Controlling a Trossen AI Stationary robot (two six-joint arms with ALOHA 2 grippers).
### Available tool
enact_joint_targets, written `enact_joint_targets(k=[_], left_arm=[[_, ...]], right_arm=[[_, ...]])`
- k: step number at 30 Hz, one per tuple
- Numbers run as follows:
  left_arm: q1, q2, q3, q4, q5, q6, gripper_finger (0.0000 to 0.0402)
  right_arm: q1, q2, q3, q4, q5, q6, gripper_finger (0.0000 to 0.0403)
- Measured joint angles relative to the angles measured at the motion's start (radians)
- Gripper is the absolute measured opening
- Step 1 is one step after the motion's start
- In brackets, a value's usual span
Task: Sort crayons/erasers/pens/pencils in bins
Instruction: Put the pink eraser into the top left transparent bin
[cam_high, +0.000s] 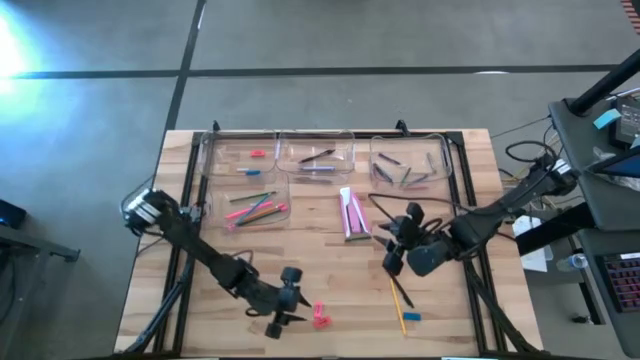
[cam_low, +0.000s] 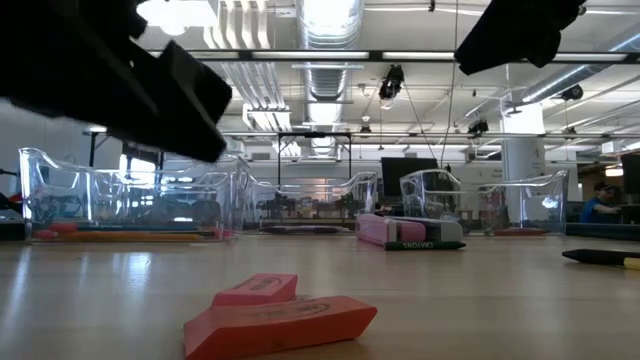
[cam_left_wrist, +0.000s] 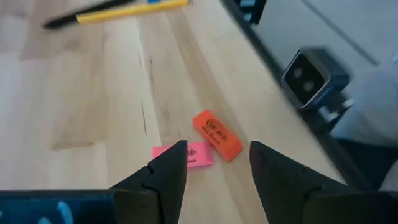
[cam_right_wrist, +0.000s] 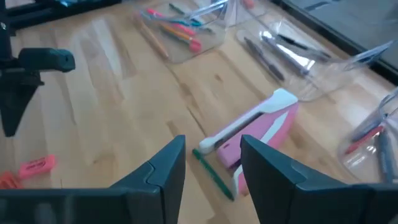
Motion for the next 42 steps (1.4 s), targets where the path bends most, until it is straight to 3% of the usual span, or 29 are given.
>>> enact_joint_targets(k=[7,16,25,42], left_arm=[[0.000,0.134,0.111,-0.012,0.010,0.116,0.0160],[0.043,0.154,0.249,-0.324,0.008,0.312,0.0160],[0.069,0.162,0.254,-0.325,0.008,0.474,0.0160],[0.085,0.164,0.253,-0.312,0.003,0.495,0.0160]], right_arm=[[0.006,0.053,0.000,0.000,0.001,0.014,0.0141],[0.006,0.060,0.000,0.005,0.003,0.015,0.0139],[0.006,0.060,0.000,0.025,0.009,0.013,0.0134],[0.006,0.060,0.000,0.041,0.011,0.003,0.0130]])
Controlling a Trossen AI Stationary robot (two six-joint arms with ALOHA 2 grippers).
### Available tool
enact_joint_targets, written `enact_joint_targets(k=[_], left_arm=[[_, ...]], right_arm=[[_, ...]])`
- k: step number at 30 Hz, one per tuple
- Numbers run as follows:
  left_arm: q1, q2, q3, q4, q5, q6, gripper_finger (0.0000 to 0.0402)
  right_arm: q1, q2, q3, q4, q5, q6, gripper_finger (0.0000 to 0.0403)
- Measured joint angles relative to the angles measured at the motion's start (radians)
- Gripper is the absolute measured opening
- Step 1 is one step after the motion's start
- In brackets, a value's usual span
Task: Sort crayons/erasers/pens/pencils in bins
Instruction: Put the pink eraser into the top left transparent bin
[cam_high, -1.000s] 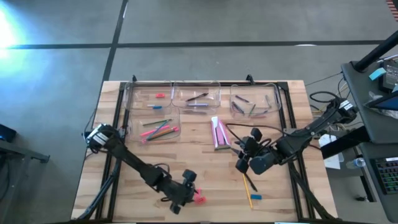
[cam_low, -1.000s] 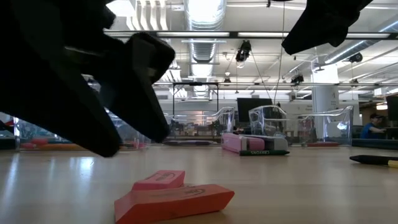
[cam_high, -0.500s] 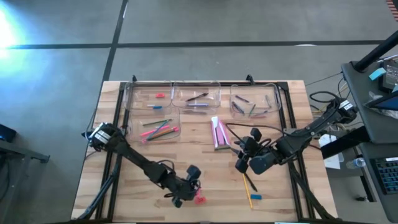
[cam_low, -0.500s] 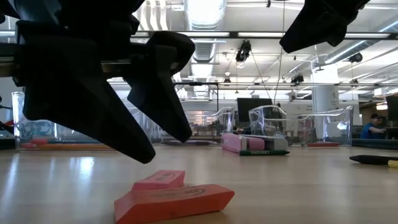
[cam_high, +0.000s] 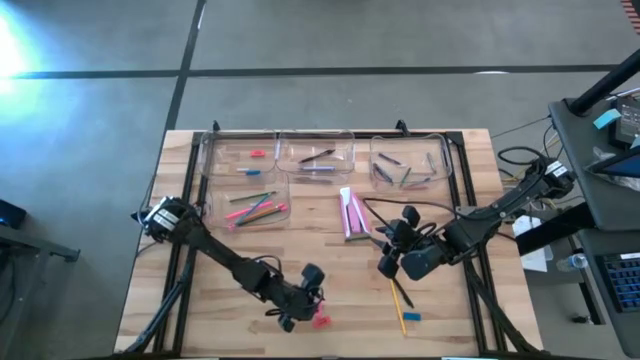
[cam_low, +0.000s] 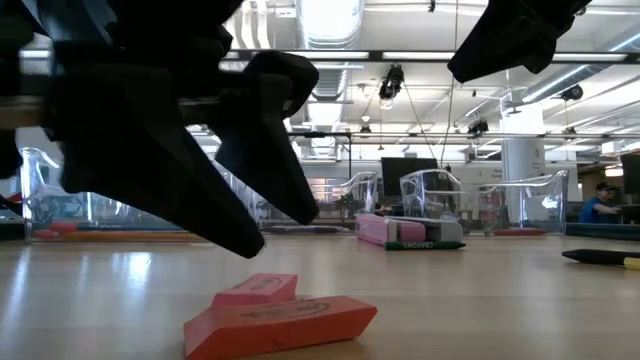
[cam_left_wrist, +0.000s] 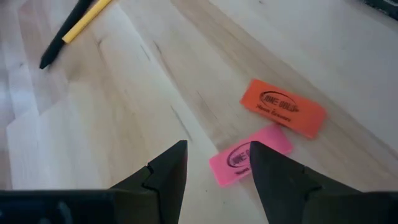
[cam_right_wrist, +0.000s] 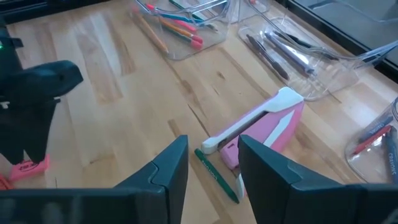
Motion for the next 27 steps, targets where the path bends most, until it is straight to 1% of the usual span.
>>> enact_joint_targets(k=[4,7,10,21,27], left_arm=[[0.008,0.031,0.001,0.024,0.004,0.003,0.0160],[0.007,0.067,0.026,0.030,0.001,0.010,0.0160],[0.007,0.077,0.029,0.030,0.003,0.009,0.0160],[-0.005,0.018,0.019,-0.075,0.009,0.007,0.0160],[-0.013,0.013,0.016,-0.120,0.008,-0.002,0.0160]], right_arm=[[0.000,0.000,0.000,0.003,0.001,0.000,0.0131],[0.000,0.000,0.000,0.004,0.001,0.000,0.0133],[0.000,0.000,0.000,0.004,0.001,0.001,0.0134],[0.000,0.000,0.000,0.004,0.000,0.001,0.0127],[0.000,-0.001,0.000,0.011,0.000,0.001,0.0130]])
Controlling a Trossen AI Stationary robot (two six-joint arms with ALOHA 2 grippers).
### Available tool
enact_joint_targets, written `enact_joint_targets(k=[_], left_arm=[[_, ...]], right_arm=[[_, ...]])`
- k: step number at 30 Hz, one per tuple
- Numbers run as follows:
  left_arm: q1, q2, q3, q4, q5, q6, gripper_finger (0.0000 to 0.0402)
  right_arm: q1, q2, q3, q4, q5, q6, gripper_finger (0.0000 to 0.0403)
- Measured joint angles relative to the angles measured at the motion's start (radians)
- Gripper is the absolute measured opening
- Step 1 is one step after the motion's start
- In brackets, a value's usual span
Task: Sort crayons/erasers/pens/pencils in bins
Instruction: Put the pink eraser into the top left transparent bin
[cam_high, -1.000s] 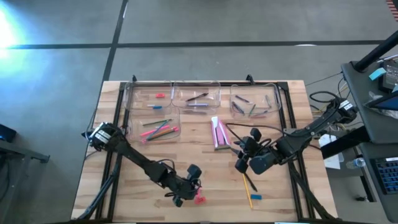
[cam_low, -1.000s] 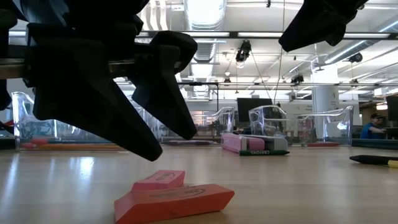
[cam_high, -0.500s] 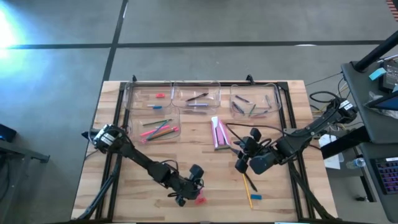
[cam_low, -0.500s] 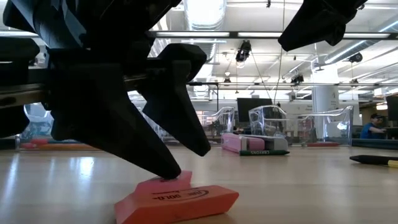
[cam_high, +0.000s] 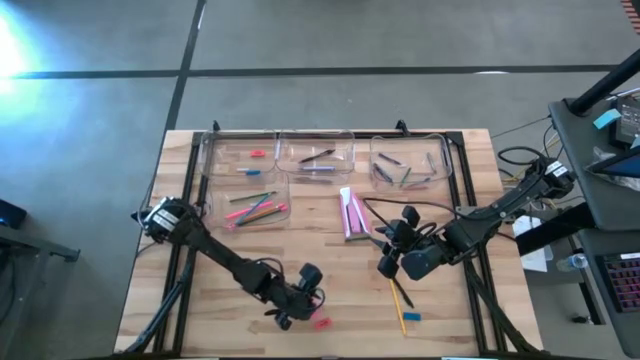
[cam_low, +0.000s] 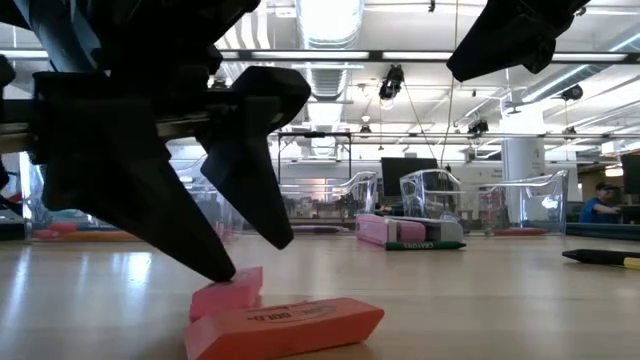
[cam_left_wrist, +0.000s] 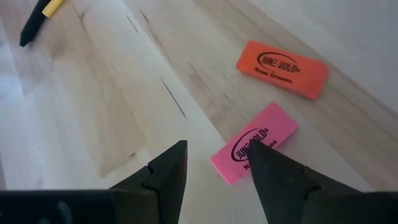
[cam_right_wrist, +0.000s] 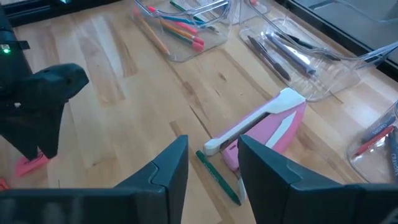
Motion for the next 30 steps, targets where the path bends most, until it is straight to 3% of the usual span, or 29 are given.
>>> enact_joint_targets(k=[21,25,30], left_arm=[[-0.052,0.007,-0.012,-0.014,0.009,0.003,0.0154],[-0.054,0.008,-0.012,-0.014,0.019,0.002,0.0110],[-0.054,-0.001,0.009,-0.043,0.001,-0.035,0.0016]], right_arm=[[0.000,0.000,0.000,0.001,0.000,0.000,0.0127],[0.000,0.000,0.000,0.001,0.000,0.000,0.0125],[0.000,0.000,0.000,0.001,0.000,0.000,0.0127]])
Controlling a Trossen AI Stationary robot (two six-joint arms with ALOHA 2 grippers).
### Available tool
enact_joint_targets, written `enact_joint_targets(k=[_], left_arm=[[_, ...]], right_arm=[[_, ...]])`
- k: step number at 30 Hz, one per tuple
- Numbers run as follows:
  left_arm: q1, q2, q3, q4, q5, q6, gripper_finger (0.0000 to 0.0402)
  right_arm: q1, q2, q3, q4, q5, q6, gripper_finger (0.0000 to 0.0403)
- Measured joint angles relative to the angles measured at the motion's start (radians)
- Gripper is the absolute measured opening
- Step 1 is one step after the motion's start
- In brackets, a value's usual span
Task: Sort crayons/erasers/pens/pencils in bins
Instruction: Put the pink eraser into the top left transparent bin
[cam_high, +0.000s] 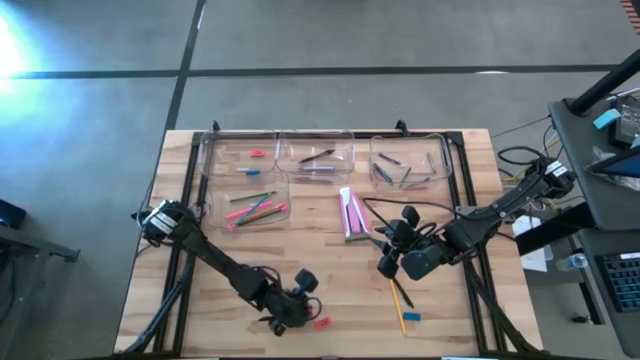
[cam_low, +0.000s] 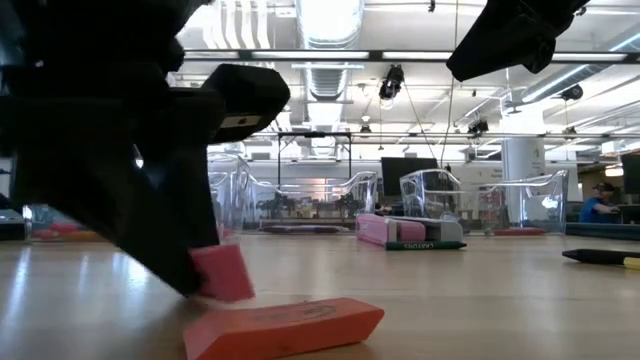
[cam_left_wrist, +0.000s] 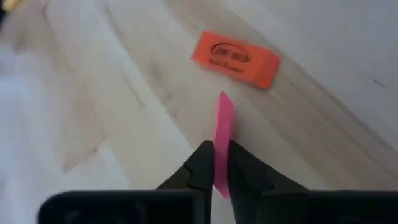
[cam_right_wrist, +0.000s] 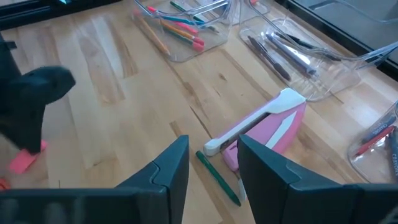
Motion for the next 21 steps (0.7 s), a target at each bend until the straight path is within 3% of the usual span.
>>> enact_joint_targets(k=[3,7,9,12,16,21], left_arm=[[-0.009,-0.078,0.057,-0.224,-0.080,-0.025,0.0011],[-0.022,-0.290,0.125,-0.564,-0.373,-0.088,0.0007],[0.019,-0.409,0.109,-0.701,-0.461,-0.147,0.0006],[0.163,-0.610,0.049,-0.842,-0.502,-0.224,0.0005],[0.501,-0.849,-0.060,-0.853,-0.444,-0.280,0.0004],[0.974,-0.975,-0.155,-0.782,-0.152,-0.288,0.0004]], right_arm=[[0.000,0.000,0.000,0.000,0.000,0.000,0.0125],[0.000,0.000,0.000,0.002,0.000,0.000,0.0123],[0.000,0.000,0.000,0.004,0.000,0.000,0.0123],[0.000,0.000,0.000,0.015,0.000,0.000,0.0123],[0.000,0.000,0.000,0.023,0.000,-0.002,0.0123],[0.000,0.000,0.000,0.023,0.006,-0.023,0.0123]])
